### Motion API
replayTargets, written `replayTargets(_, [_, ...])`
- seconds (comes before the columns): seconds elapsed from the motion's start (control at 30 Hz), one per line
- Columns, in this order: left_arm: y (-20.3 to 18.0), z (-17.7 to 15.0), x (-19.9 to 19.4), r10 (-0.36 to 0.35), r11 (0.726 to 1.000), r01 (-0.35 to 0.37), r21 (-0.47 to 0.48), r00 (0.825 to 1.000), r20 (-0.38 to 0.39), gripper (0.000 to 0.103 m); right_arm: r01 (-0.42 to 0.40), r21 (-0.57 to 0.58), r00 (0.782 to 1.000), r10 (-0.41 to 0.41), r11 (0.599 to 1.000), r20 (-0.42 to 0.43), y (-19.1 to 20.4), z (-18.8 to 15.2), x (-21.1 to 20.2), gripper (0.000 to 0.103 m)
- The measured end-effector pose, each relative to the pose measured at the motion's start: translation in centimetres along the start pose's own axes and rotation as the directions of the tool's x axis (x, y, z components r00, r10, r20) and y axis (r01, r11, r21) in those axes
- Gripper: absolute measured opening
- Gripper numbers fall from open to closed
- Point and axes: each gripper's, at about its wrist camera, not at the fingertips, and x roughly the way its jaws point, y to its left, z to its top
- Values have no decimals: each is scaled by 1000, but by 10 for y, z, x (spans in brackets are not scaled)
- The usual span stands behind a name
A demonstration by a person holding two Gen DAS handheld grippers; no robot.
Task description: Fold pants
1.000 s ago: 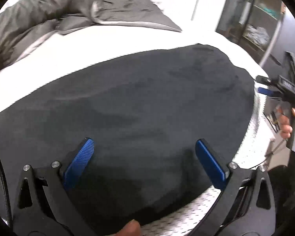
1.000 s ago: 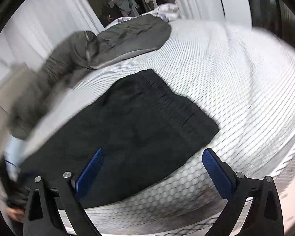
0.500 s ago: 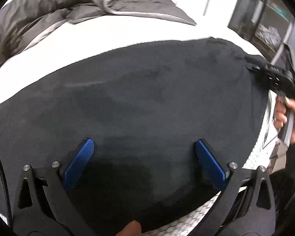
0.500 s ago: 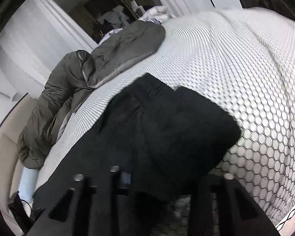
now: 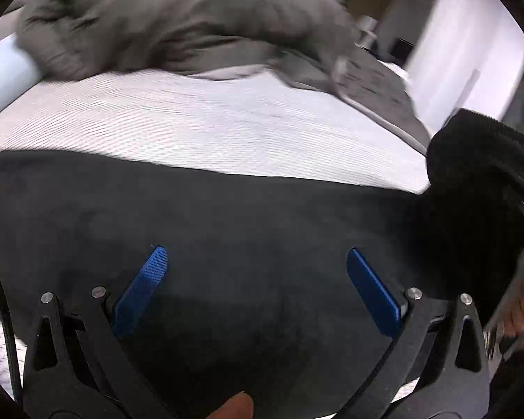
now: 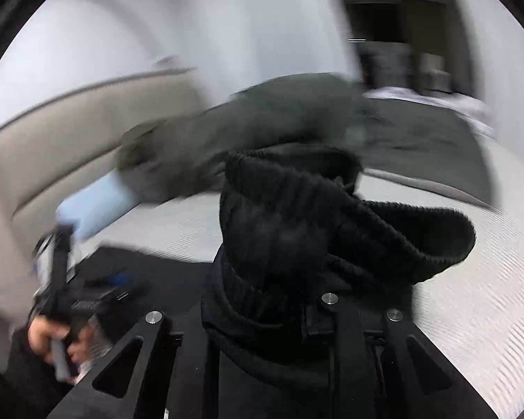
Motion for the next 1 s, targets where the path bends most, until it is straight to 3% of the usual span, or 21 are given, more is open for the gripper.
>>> replayTargets(0.07, [32,-1,-4,36,997,-36,-61,999,1,102,-137,-95,986,127,986,-104,44,-1,32,25])
replayTargets(0.13, [57,-4,-7,36,991,-38,-127,999,-15,102,-257,-142,946,219,956,-240,68,-15,61,38])
replayTargets(0.2, [67,-7,-9,5,989,-8,-145,1000,-22,102,-304,-185,907,225,934,-355,82,-35,78,44])
replayTargets(0.27, [63,-10,-11,-54,990,49,-133,998,-32,102,-307,-228,887,191,924,-420,85,-53,81,45])
replayTargets(0.33, [46,-13,-9,-131,987,125,-104,990,-60,100,-291,-216,890,181,932,-420,76,-61,70,47])
replayTargets(0.43, [17,-18,-3,-198,980,194,-43,973,-115,94,-196,-160,921,126,967,-368,46,-58,53,61])
replayTargets(0.5, [-3,-24,-3,-231,972,234,-1,960,-161,94,-163,-103,930,118,981,-348,28,-67,32,67])
replayTargets(0.6, [-27,-36,-4,-164,971,195,141,965,-206,95,-188,-121,917,130,975,-378,23,-78,16,69])
replayTargets(0.67, [-35,-52,3,-46,953,120,280,966,-256,96,-212,-170,912,133,962,-387,22,-83,7,71])
replayTargets(0.73, [-34,-60,1,-24,944,108,312,965,-262,96,-204,-163,919,131,965,-373,12,-86,-3,71])
replayTargets(0.8, [-32,-59,-8,-38,946,116,302,967,-251,94,-203,-121,928,152,972,-340,-1,-82,-14,73])
replayTargets(0.87, [-28,-52,-16,-101,953,161,256,967,-232,91,-191,-81,939,159,978,-304,-11,-78,-16,79])
replayTargets(1.0, [-23,-25,5,-223,970,240,47,946,-234,83,-120,8,946,116,993,-301,-35,-78,-11,79])
